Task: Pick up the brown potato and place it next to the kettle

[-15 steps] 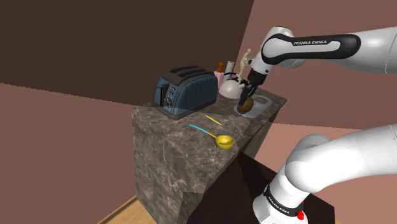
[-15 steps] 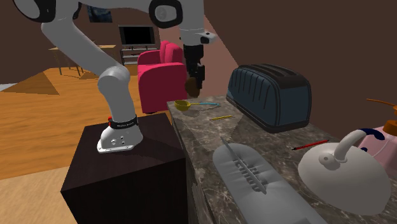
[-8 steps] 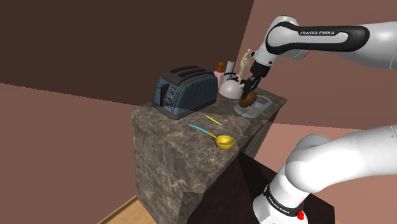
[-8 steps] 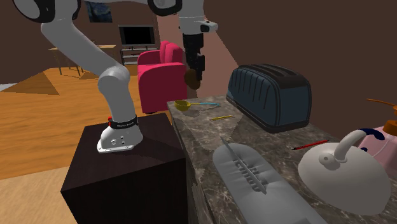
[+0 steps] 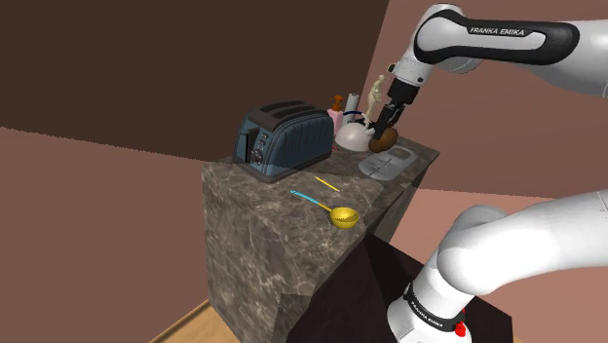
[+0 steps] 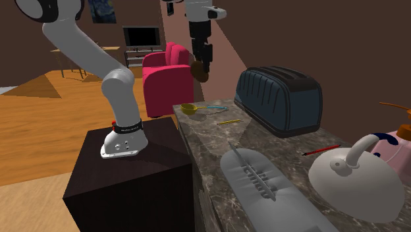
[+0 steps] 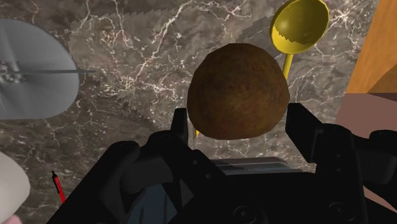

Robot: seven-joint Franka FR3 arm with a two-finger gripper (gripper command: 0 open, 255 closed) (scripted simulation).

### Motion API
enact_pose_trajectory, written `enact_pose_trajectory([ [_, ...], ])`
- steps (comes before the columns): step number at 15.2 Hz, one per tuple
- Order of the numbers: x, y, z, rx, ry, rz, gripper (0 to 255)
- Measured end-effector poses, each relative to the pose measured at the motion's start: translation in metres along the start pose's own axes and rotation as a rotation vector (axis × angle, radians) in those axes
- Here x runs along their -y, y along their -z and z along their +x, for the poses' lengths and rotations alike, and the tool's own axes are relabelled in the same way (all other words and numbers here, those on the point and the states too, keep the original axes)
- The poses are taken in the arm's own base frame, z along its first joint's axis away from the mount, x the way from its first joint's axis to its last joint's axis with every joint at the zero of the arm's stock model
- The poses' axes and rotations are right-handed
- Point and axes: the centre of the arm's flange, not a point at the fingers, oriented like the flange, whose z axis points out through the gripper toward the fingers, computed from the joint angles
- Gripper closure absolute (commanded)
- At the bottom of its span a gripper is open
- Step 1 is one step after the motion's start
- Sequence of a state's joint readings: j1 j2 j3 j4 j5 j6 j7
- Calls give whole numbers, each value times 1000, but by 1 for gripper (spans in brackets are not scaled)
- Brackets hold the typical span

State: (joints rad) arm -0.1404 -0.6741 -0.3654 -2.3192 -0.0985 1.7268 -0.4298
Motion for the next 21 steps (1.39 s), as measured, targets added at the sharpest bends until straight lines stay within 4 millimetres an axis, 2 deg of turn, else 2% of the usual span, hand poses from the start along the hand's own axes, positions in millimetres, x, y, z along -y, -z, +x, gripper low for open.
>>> enact_pose_trajectory([
  [2, -5, 8, 3, 0, 0, 0, 255],
  [6, -41, 13, 27, 0, 0, 2, 255],
  [7, -52, 13, 38, -2, 0, 2, 255],
  [18, -174, 14, 116, 1, -4, 1, 255],
  [21, -209, 19, 138, 1, -4, -1, 255],
])
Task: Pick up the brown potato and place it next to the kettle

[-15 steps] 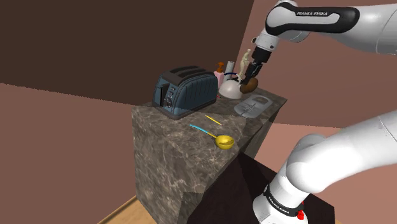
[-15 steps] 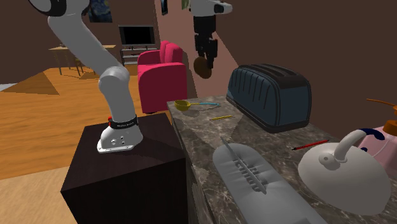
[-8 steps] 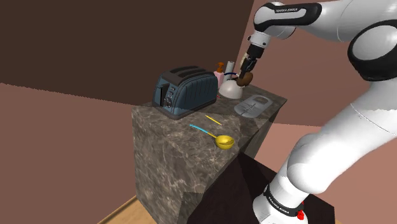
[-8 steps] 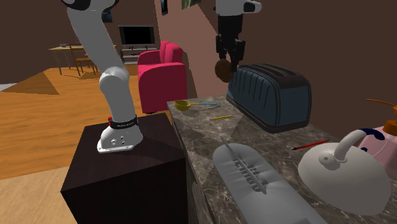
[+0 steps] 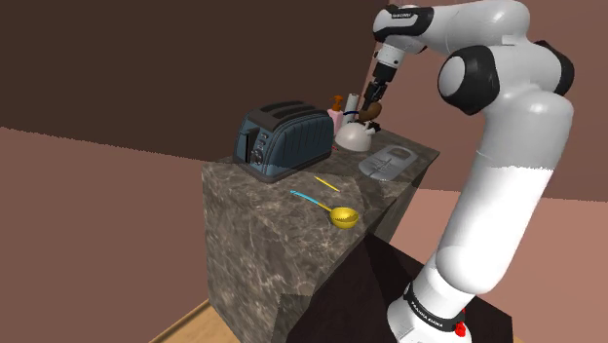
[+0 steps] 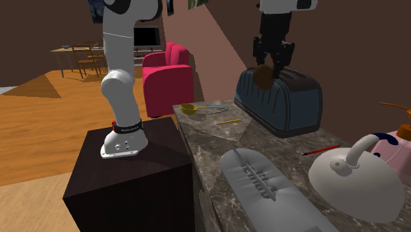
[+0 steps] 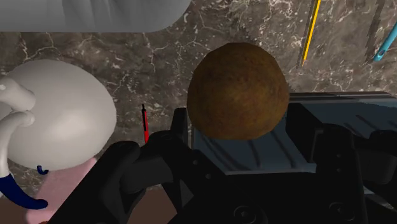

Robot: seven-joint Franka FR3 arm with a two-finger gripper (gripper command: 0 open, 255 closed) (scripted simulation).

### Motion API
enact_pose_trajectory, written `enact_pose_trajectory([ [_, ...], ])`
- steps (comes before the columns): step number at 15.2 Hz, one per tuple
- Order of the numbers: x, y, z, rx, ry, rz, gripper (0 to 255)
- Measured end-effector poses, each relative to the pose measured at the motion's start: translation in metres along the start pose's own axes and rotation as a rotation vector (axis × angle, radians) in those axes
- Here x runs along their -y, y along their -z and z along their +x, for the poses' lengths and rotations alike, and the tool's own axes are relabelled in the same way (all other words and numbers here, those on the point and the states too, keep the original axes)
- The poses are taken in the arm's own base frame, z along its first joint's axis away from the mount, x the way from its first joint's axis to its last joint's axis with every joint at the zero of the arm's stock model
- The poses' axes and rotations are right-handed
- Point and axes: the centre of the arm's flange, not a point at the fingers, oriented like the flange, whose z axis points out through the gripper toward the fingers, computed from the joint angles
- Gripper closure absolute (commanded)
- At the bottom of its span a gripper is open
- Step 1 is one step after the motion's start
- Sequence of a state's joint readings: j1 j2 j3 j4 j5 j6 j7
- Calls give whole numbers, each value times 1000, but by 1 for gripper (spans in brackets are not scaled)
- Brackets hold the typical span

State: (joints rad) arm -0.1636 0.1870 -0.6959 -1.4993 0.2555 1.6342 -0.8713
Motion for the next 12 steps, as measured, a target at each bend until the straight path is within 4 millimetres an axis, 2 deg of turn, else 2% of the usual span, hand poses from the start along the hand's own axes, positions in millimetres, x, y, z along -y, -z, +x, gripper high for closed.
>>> enact_pose_trajectory([
  [5, -53, 0, 37, 0, 1, -1, 255],
  [12, -64, -32, 39, 0, 4, 1, 255],
])
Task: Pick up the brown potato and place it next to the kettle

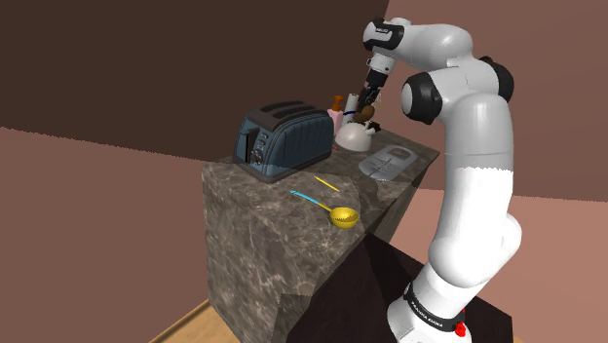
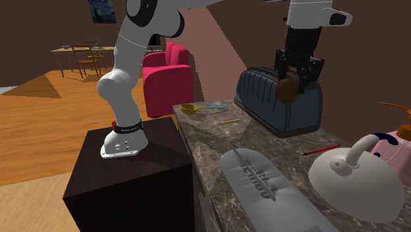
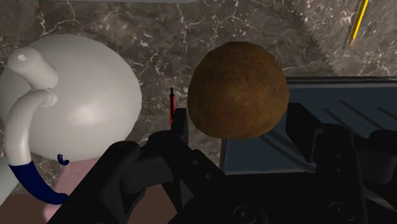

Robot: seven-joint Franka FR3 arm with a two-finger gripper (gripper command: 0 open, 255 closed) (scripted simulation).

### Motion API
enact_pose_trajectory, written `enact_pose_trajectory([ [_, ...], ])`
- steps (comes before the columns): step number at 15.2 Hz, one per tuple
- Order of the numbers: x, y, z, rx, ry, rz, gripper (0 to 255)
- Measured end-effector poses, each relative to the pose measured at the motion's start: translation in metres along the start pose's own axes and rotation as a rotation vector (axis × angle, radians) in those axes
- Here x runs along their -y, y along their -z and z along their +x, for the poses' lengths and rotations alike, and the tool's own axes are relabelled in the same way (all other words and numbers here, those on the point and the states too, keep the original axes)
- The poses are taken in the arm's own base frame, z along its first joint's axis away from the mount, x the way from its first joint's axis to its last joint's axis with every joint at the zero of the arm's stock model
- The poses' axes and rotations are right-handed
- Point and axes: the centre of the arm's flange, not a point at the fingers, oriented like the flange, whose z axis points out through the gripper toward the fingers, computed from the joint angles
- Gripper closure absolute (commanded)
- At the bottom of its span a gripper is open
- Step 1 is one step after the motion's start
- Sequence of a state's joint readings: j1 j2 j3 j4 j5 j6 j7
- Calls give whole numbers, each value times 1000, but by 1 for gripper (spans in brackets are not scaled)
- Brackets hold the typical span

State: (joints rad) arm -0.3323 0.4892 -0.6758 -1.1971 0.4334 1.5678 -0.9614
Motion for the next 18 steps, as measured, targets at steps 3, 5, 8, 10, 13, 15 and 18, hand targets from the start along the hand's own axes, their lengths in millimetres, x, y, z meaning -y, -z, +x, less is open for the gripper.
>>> enact_pose_trajectory([
  [3, -2, -17, 0, 0, 0, 0, 255],
  [5, -3, -27, -2, 0, 0, 0, 255],
  [8, -5, -42, -4, 0, 0, 0, 255],
  [10, -6, -53, -6, 0, 0, 0, 255],
  [13, -6, -68, -7, 0, 0, 0, 255],
  [15, -7, -77, -7, 0, 0, 0, 255],
  [18, -10, -95, -9, 0, 0, 0, 255],
])
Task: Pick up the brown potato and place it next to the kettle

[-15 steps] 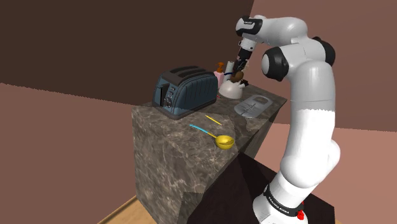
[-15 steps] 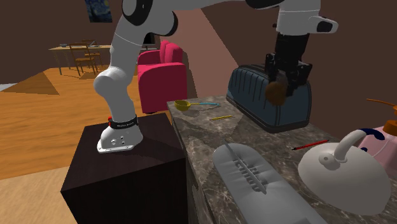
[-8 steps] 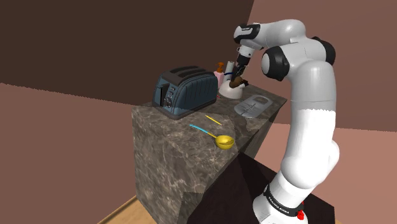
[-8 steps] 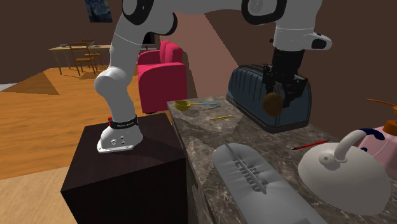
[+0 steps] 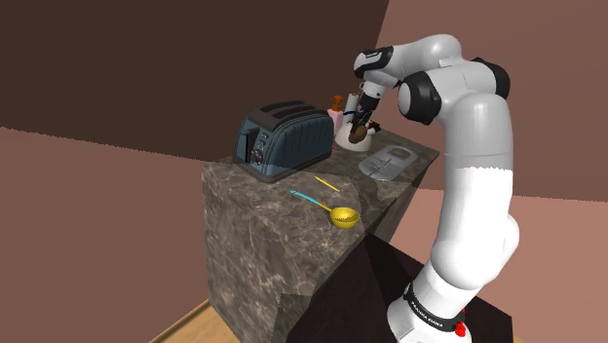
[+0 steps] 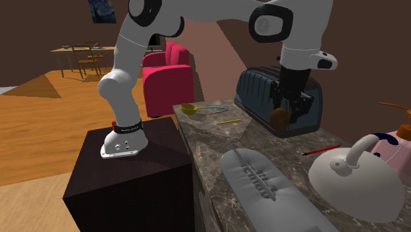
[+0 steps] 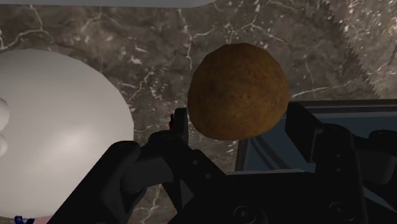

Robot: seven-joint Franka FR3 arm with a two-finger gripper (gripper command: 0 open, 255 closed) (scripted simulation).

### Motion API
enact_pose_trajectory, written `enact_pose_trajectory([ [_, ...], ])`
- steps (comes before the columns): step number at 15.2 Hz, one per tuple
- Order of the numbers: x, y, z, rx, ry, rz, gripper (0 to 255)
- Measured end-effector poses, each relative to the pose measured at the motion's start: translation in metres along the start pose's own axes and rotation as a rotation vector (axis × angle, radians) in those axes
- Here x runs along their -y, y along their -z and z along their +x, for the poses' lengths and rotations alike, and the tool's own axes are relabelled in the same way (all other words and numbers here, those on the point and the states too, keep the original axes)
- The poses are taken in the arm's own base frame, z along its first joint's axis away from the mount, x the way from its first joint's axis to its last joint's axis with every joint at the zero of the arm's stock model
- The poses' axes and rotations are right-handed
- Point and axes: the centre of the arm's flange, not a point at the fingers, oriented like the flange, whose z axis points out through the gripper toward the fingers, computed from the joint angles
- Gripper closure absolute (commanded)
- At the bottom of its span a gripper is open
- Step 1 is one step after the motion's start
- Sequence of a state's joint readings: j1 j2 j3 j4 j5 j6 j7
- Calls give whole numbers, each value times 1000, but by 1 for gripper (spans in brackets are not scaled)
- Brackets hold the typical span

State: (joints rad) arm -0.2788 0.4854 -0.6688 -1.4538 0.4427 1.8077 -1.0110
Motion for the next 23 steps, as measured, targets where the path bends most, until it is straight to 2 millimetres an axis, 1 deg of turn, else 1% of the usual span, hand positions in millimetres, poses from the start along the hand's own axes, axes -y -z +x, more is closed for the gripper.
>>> enact_pose_trajectory([
  [17, -9, -88, -7, 0, 0, 0, 255],
  [21, -11, -105, -9, -8, 3, -4, 255],
  [23, -10, -107, -8, -9, 3, -4, 255],
])
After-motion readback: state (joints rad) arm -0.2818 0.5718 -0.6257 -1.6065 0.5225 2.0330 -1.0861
